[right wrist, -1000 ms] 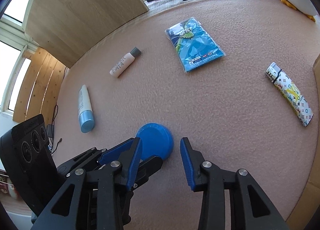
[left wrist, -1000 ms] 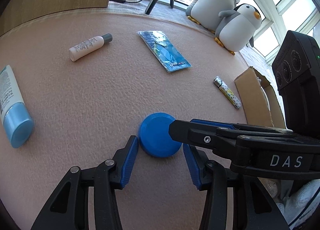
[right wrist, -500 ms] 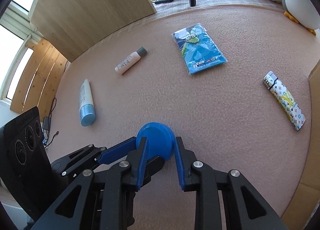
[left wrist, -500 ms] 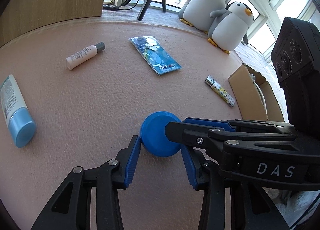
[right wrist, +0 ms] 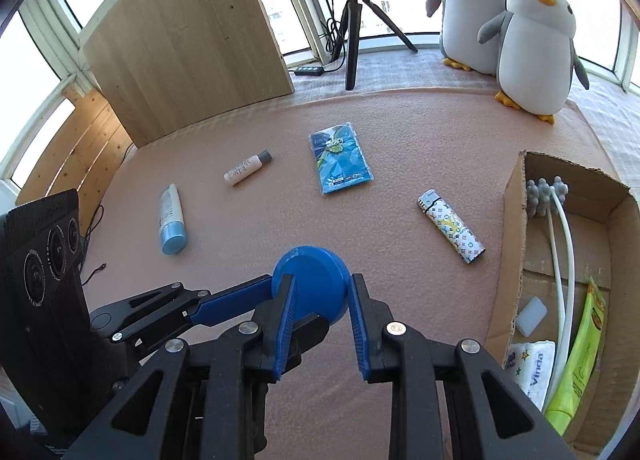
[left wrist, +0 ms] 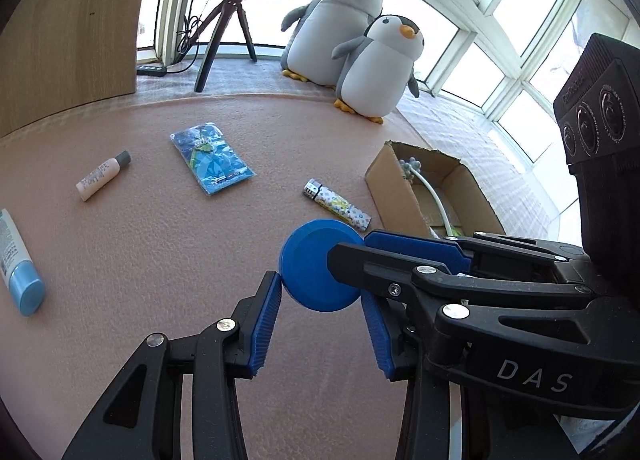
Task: Organize objects
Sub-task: 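Carry the blue lid with the right tool into the box and release, then move the right tool back to the white-and-blue lotion tube, then close the right tool on the lotion tube's blue cap end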
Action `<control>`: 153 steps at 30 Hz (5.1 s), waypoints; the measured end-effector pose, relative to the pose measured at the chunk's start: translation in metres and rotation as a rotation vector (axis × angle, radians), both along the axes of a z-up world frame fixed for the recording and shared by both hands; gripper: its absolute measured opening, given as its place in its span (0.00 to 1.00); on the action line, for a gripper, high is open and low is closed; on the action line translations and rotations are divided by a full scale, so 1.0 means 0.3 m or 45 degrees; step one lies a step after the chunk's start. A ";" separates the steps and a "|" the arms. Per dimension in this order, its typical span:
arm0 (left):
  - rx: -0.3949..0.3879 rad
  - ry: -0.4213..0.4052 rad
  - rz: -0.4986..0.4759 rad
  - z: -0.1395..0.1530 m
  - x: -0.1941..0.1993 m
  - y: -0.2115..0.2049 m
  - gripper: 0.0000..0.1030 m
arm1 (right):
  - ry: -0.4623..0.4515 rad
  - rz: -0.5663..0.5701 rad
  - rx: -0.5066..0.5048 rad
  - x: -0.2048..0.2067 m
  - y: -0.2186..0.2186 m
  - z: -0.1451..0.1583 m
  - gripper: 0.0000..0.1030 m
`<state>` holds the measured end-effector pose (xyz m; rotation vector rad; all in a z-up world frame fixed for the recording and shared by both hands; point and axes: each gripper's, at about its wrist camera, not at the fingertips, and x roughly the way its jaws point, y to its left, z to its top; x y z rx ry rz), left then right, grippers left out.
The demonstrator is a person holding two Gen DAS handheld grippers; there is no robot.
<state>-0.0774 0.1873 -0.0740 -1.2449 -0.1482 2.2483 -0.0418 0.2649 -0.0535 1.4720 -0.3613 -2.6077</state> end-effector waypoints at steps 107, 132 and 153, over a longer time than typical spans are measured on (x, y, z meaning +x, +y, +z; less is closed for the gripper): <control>-0.056 -0.077 0.549 -0.027 -0.117 -0.867 0.70 | 0.023 0.176 -0.206 -0.299 -0.339 -0.033 0.57; 0.145 -0.276 0.574 -0.262 -0.278 -1.037 0.68 | -0.327 0.423 -0.259 -0.624 -0.782 -0.286 0.57; 0.140 -0.249 0.528 -0.249 -0.246 -0.957 0.55 | -0.350 0.409 -0.352 -0.543 -0.748 -0.299 0.37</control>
